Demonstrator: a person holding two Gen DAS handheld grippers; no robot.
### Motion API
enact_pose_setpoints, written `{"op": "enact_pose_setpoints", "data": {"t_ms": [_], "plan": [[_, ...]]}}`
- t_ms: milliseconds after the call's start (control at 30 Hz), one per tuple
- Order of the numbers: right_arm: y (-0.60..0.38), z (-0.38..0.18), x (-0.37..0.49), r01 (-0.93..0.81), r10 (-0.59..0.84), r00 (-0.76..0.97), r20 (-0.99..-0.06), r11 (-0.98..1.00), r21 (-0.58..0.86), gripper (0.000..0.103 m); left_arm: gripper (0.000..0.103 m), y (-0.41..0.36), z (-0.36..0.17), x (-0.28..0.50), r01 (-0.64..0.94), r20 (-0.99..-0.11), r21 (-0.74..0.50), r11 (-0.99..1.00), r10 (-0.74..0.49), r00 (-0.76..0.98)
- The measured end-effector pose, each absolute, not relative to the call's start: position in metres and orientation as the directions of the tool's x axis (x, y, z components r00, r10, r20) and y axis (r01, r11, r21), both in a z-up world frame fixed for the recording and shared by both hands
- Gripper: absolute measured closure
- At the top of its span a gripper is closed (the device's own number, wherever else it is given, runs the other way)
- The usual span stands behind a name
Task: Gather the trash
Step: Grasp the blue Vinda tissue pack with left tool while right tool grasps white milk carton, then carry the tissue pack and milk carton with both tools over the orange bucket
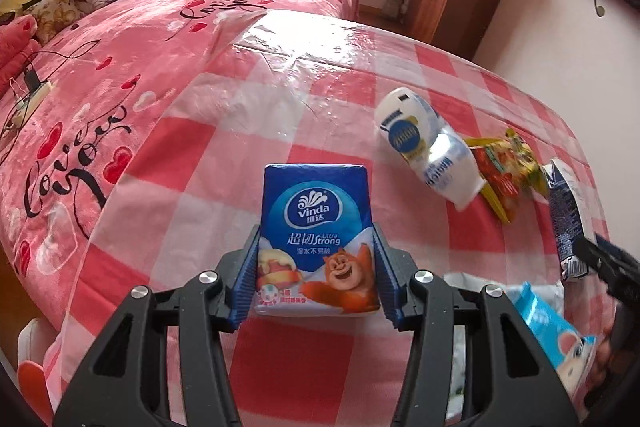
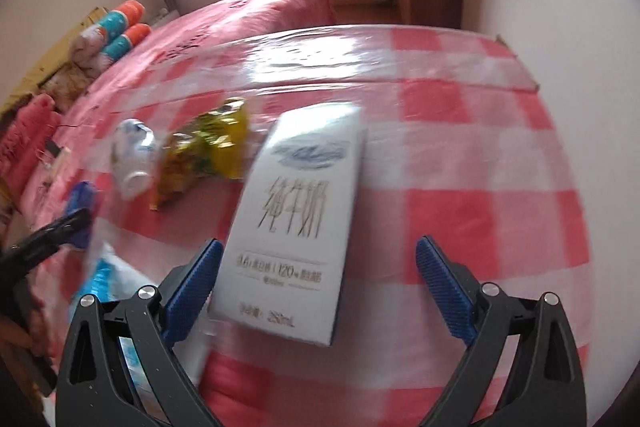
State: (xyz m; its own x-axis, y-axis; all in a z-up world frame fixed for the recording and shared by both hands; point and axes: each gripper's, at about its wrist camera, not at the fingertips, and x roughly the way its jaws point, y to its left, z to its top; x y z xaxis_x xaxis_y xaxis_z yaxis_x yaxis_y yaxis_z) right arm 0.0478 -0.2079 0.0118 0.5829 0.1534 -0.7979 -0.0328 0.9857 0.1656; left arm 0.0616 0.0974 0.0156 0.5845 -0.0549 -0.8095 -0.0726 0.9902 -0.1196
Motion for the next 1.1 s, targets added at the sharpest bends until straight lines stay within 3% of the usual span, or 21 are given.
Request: {"op": "enact_pose_setpoints", "data": {"t_ms": [133,367,467,700,1100], "plan": [[-0.211,0.018,0.049,-0.046,0.172,0.617,-0.768,0.982,0.183,0.008,0.050,0.096,0.017,0.055,-0.050,-0.804,-0.127,0.991,-0.074,0.590],[-0.173,0.012,0.051,-0.125,0.066,0.653,-0.754,0.992,-0.021,0.008,0.050,0.090,0.022,0.045,0.005,-0.783,-0.147,0.989,-0.119,0.610],[-0.175,0.011,0.051,-0.118,0.083,0.663,-0.744,0.993,0.006,0.009,0.050,0.088,0.022,0.041,0.027,-0.781,-0.160,0.987,-0.143,0.608],[-0.196,0.004,0.059,-0.065,0.150,0.635,-0.758,0.988,0.141,0.045,0.050,0.084,0.027,0.030,0.058,-0.772,-0.159,0.986,-0.161,0.615],[-0.197,0.020,0.023,-0.065,0.143,0.724,-0.675,0.988,0.140,0.048,0.050,0.085,0.030,0.003,0.073,-0.763,-0.105,0.992,-0.127,0.634]]}}
